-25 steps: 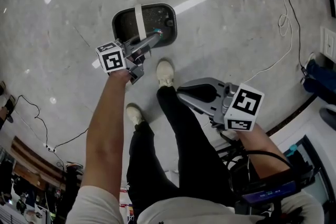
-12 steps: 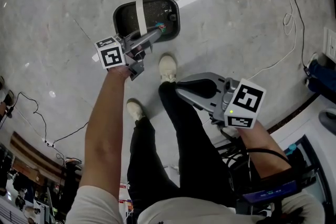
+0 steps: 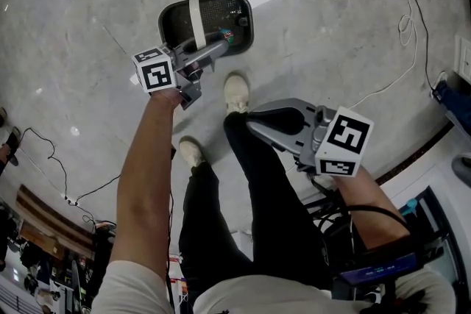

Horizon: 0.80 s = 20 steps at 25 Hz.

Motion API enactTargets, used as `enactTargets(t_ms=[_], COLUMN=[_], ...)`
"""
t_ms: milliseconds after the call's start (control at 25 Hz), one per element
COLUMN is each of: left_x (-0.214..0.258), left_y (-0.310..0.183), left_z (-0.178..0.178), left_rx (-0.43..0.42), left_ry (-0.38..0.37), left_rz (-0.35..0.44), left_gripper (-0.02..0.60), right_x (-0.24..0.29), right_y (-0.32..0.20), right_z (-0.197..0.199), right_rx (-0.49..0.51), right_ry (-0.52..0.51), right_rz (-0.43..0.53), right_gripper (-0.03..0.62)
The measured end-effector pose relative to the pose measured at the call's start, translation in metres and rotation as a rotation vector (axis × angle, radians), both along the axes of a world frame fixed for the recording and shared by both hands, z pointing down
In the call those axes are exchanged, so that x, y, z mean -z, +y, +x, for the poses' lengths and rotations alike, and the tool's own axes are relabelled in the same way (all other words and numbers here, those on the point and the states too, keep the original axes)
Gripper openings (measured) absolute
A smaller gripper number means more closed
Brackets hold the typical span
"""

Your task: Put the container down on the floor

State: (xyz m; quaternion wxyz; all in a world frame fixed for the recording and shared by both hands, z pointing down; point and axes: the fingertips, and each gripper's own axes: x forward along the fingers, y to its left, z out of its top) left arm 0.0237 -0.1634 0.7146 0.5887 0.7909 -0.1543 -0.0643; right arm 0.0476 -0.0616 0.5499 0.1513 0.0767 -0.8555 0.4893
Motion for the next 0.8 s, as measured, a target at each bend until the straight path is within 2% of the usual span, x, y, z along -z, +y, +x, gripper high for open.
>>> enactTargets(t_ms=[160,440,800], left_x=[-0.002,0.003,0.028], left_y=[0.001,0.004,0.026], left_z=[-0.002,-0.015,-0.064], left_rx=[-0.002,0.029,0.131], left_ry=[-0.011,-0.057,-0.109], left_rz=[-0.002,-0.006,-0.021], left_gripper=[0.179,0.282,0.313], right_x=[-0.001,-0.004,0.008], right_y=[-0.001,0.001,0.009], right_z=[0.000,-0.002,-0.017], right_rx=[-0.002,0.000,0.002], right_ry=[0.003,0.037,0.072], right_rz=[0.004,0.024,0.064], right_gripper=[0.019,0.020,0.020])
